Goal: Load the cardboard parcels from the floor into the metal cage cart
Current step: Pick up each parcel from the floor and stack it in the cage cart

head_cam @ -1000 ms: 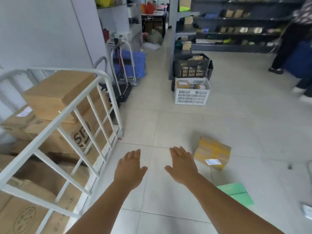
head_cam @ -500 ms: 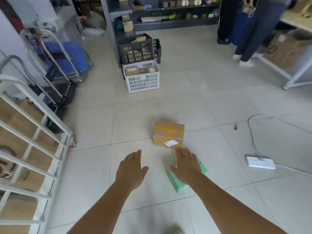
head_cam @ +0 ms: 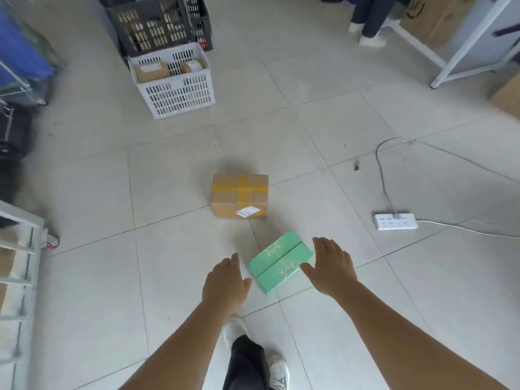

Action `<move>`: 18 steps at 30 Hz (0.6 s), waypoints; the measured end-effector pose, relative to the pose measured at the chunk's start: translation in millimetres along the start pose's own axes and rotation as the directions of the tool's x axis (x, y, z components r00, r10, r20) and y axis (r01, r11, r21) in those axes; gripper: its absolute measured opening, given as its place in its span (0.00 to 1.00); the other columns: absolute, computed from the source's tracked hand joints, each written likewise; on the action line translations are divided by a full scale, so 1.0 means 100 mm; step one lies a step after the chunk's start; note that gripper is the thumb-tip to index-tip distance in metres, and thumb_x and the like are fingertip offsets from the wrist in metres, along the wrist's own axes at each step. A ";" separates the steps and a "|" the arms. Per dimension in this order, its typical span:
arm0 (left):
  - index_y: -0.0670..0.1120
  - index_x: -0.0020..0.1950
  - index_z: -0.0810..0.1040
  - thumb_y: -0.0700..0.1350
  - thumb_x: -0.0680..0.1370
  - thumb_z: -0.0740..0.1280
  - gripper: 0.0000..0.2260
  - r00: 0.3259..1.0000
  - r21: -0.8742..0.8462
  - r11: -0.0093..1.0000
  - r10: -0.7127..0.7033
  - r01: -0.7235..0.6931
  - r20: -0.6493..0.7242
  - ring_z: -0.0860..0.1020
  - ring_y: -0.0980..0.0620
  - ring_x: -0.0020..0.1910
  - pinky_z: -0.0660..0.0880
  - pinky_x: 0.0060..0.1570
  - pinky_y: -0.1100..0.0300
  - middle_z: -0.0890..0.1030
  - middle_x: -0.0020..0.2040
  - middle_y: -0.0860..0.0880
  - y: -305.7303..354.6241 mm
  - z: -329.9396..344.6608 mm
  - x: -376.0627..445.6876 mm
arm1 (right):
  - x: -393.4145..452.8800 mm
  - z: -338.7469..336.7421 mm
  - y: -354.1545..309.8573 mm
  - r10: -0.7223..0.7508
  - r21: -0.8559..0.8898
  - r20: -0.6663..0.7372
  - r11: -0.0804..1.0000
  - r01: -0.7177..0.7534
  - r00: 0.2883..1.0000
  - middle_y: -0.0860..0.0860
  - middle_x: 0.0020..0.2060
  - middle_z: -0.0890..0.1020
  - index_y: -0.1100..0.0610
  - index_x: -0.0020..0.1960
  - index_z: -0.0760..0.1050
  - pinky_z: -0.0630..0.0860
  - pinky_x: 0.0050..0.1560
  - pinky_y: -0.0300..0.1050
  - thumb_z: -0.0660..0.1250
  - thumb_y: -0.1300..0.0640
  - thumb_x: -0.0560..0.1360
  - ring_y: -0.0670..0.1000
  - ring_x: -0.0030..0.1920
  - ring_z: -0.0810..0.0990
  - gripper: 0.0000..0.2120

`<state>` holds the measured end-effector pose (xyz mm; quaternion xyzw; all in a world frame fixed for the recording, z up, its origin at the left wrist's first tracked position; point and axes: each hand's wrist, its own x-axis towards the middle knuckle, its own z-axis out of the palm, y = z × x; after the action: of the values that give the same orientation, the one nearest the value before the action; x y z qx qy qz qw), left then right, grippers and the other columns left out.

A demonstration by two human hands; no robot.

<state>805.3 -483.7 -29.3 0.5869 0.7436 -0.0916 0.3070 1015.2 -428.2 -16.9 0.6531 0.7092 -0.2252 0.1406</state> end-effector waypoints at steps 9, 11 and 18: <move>0.44 0.79 0.49 0.55 0.81 0.58 0.32 0.988 -0.168 0.977 -0.116 0.132 0.106 0.68 0.46 0.70 0.68 0.65 0.54 0.64 0.74 0.44 -0.05 0.31 1.05 | 1.01 0.37 0.09 0.085 0.092 0.096 0.991 -0.094 0.992 0.51 0.77 0.59 0.57 0.78 0.52 0.58 0.73 0.50 0.59 0.43 0.80 0.52 0.76 0.58 0.34; 0.45 0.79 0.48 0.55 0.81 0.59 0.32 0.980 -0.203 0.963 -0.155 0.178 0.122 0.68 0.45 0.70 0.69 0.64 0.53 0.64 0.74 0.44 -0.04 0.47 1.26 | 1.26 0.54 0.18 0.092 0.102 0.111 0.989 -0.104 0.990 0.52 0.76 0.60 0.57 0.78 0.51 0.59 0.72 0.50 0.59 0.43 0.80 0.52 0.76 0.58 0.34; 0.45 0.79 0.47 0.54 0.81 0.60 0.34 0.917 -0.338 0.855 -0.339 0.393 0.209 0.66 0.45 0.72 0.68 0.66 0.52 0.62 0.76 0.45 0.04 1.36 2.00 | 2.21 1.30 0.64 0.114 0.150 0.196 0.978 -0.145 0.974 0.54 0.76 0.61 0.57 0.79 0.51 0.61 0.72 0.53 0.62 0.43 0.78 0.55 0.75 0.60 0.37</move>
<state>832.0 -387.3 -249.3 0.3569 0.8218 -0.0467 0.4417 1042.3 -300.3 -245.9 0.6833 0.6279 -0.3330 0.1669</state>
